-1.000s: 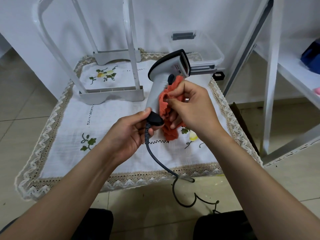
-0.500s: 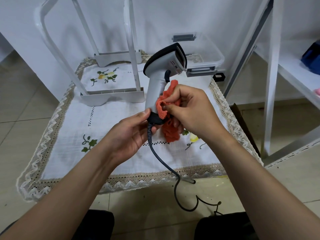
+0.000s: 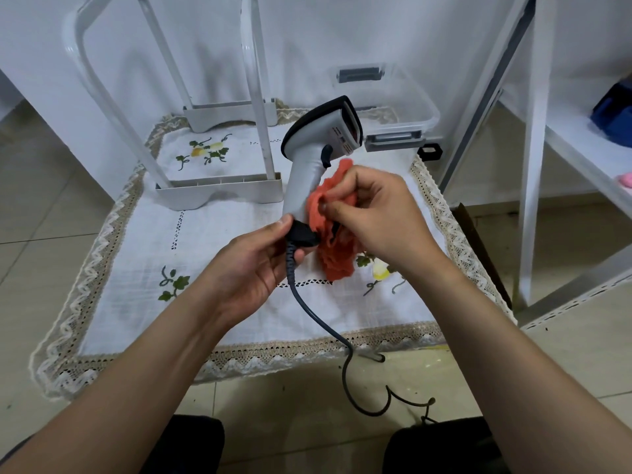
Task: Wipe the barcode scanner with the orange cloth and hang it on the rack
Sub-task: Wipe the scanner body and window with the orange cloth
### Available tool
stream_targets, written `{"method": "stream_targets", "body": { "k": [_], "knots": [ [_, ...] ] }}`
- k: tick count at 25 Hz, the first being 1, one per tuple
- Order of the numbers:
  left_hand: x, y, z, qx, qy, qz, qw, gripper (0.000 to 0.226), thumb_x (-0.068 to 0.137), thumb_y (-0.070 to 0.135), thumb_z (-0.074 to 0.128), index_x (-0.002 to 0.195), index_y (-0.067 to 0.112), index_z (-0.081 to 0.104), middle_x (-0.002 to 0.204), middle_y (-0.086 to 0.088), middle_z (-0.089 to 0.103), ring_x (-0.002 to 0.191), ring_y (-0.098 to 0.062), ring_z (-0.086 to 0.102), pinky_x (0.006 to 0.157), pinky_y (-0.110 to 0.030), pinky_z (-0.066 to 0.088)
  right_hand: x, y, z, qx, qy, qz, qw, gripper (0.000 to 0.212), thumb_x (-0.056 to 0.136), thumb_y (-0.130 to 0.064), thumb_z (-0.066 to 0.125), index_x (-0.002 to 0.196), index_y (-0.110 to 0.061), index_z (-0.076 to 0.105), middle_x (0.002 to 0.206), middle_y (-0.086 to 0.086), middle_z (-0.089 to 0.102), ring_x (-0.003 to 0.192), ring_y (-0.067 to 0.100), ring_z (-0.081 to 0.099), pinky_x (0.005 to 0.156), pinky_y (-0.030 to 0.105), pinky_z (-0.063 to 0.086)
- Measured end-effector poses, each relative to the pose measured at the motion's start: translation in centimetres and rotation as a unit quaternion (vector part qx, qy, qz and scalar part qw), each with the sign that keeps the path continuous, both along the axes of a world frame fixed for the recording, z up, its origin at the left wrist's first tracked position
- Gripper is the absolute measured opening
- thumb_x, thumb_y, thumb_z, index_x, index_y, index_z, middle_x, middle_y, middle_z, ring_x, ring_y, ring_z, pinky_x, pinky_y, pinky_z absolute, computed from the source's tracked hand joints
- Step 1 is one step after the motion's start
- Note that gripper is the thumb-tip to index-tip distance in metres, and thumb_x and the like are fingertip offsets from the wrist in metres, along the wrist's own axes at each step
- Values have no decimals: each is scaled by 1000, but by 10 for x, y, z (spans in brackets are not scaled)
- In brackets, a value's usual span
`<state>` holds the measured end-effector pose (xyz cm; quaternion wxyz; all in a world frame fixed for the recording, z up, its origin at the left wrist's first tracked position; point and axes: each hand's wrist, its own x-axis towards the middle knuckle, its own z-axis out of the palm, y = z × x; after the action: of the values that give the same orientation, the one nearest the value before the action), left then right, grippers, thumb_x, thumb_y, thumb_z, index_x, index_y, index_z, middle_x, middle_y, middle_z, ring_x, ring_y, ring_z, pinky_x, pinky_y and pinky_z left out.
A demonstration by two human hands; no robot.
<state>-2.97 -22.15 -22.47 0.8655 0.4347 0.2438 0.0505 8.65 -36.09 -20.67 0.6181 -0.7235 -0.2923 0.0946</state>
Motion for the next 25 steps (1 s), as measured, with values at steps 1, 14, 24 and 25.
{"method": "stream_targets", "body": {
  "k": [1,14,24,25],
  "knots": [
    [0,0,-2,0,3,3,1000,34,81,25,67,104,0,70,91,-14,76,79,-18,69,59,-17,57,3,-2,3,28,10,-50,998,23,89,-3,77,75,-19,65,73,24,70,54,23,64,48,34,53],
    [-2,-17,-9,194,-59,15,979,24,81,17,72,98,2,79,90,-16,79,80,-30,69,68,-28,59,-1,4,10,167,202,-163,951,14,92,-11,75,83,-16,65,66,7,70,55,23,68,41,27,52],
    [-5,-18,-10,267,-42,29,962,13,91,6,69,102,5,78,88,-14,81,84,-38,70,67,-30,61,4,4,6,116,208,-135,962,25,87,-11,80,76,-16,58,65,12,67,40,17,52,38,17,32],
    [-5,-19,-10,265,-43,28,963,13,92,6,69,101,6,78,88,-14,81,84,-38,70,67,-30,61,4,4,5,121,209,-137,961,25,87,-11,80,76,-15,59,64,13,67,39,17,50,39,17,32]
  ]
}}
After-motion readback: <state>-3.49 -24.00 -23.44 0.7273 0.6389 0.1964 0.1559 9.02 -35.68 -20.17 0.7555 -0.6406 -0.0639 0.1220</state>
